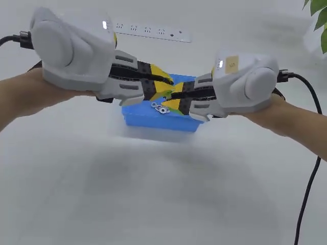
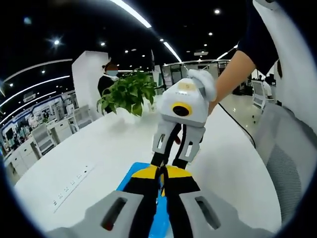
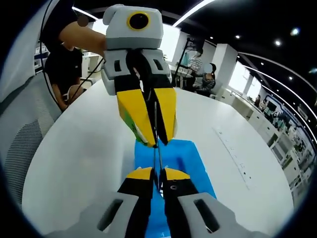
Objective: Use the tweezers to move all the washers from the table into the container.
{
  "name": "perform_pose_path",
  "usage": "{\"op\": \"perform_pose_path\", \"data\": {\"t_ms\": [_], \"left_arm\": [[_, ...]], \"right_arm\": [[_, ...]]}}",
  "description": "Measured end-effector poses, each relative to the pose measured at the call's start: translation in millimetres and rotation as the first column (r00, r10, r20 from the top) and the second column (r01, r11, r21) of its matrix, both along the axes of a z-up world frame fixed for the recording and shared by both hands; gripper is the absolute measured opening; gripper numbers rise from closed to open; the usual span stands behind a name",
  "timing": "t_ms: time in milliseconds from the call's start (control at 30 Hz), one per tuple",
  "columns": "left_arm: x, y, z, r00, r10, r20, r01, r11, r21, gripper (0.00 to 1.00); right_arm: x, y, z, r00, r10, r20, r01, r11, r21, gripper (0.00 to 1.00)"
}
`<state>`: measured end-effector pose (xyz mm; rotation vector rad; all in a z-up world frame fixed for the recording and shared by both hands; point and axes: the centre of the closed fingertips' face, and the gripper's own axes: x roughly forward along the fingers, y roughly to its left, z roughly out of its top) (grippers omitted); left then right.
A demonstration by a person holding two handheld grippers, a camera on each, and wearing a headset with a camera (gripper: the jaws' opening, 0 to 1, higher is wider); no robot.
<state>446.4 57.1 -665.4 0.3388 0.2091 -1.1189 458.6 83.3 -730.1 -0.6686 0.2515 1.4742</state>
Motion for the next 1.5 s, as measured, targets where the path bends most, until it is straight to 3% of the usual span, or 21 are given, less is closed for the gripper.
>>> {"op": "perform_pose_path", "data": {"t_ms": [33, 100, 200, 367, 500, 633, 733, 833, 967, 1167, 1500], "left_arm": [[-1.1, 0.5, 1.3, 1.000, 0.002, -0.005, -0.002, 1.000, -0.009, 0.07], [-3.1, 3.4, 6.9, 0.999, 0.000, 0.033, 0.000, 1.000, -0.013, 0.06], [-7.8, 8.1, 15.5, 0.999, 0.002, 0.039, -0.001, 0.999, -0.035, 0.05], [-26.9, 9.3, 29.2, 0.998, -0.032, 0.058, 0.036, 0.997, -0.064, 0.05], [-41.3, 9.3, 31.9, 0.997, -0.057, 0.059, 0.060, 0.996, -0.062, 0.05], [-60.1, 7.3, 29.4, 0.997, -0.072, 0.036, 0.074, 0.996, -0.057, 0.05], [-73.5, 10.2, 19.8, 0.996, -0.081, 0.034, 0.082, 0.996, -0.021, 0.05], [-80.9, 11.2, 13.6, 0.996, -0.080, 0.026, 0.080, 0.997, -0.013, 0.05], [-81.3, 14.2, 3.5, 0.997, -0.073, 0.026, 0.072, 0.997, 0.013, 0.05], [-78.3, 15.9, -16.4, 0.998, -0.056, -0.005, 0.057, 0.998, 0.025, 0.05], [-74.4, 7.6, -58.3, 0.993, -0.064, -0.097, 0.068, 0.997, 0.033, 0.06]], "right_arm": [[-0.6, -0.4, 1.9, 1.000, 0.003, 0.007, -0.003, 1.000, 0.002, 0.08], [-0.4, -0.9, 7.2, 1.000, 0.000, 0.015, 0.000, 1.000, 0.009, 0.08], [-3.8, -2.5, 19.2, 1.000, 0.008, 0.025, -0.009, 1.000, 0.029, 0.08], [-22.7, -3.0, 33.6, 0.995, 0.069, 0.074, -0.070, 0.998, 0.000, 0.08], [-38.0, -6.3, 38.3, 0.992, 0.099, 0.074, -0.098, 0.995, -0.021, 0.08], [-55.2, -10.8, 39.9, 0.989, 0.128, 0.067, -0.125, 0.991, -0.045, 0.08], [-67.9, -14.3, 38.0, 0.984, 0.160, 0.074, -0.155, 0.985, -0.076, 0.08], [-76.3, -14.6, 33.9, 0.983, 0.172, 0.064, -0.166, 0.981, -0.096, 0.08], [-78.7, -14.7, 24.7, 0.985, 0.164, 0.045, -0.157, 0.980, -0.119, 0.07], [-78.9, -17.1, 8.3, 0.988, 0.151, 0.020, -0.146, 0.977, -0.156, 0.08], [-79.0, -30.5, -31.6, 0.992, 0.118, -0.036, -0.123, 0.963, -0.241, 0.08]]}}
